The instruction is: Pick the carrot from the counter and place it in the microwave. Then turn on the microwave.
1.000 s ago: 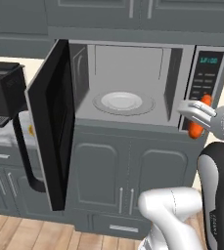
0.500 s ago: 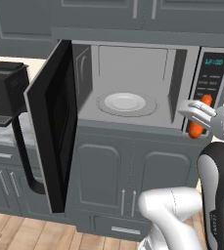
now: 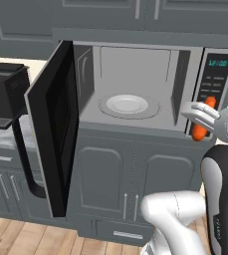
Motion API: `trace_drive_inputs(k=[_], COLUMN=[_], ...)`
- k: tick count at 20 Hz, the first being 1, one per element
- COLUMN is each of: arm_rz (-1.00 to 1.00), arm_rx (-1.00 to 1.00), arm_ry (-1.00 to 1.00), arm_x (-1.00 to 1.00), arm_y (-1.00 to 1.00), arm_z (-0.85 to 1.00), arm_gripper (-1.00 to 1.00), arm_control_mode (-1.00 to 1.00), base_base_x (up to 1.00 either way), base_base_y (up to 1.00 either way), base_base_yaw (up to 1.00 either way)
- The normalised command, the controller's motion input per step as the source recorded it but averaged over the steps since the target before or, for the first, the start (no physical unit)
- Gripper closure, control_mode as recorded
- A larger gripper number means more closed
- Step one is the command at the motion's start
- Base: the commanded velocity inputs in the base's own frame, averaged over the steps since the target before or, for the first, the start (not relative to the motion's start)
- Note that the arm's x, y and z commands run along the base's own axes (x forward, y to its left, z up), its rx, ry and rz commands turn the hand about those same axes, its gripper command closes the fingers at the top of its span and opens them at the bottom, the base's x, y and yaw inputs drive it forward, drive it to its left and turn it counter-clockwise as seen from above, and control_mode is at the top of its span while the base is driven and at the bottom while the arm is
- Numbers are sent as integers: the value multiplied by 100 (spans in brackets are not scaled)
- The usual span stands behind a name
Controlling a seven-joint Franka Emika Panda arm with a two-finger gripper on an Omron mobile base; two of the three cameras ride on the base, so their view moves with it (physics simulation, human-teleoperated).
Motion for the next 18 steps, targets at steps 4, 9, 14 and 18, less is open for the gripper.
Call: trace_drive_inputs(k=[4,9,14,18], arm_rz=[0,0,0,0], arm_rx=[0,0,0,0], arm_ry=[0,0,0,0], arm_x=[11,23,31,31], arm_y=[0,2,10,12], arm_z=[0,0,0,-2], arm_gripper=[100,100,100,100], arm_control_mode=[-100,-100,-100,-100], base_base_x=[0,0,0,0], base_base_y=[0,0,0,0], base_base_yaw=[0,0,0,0])
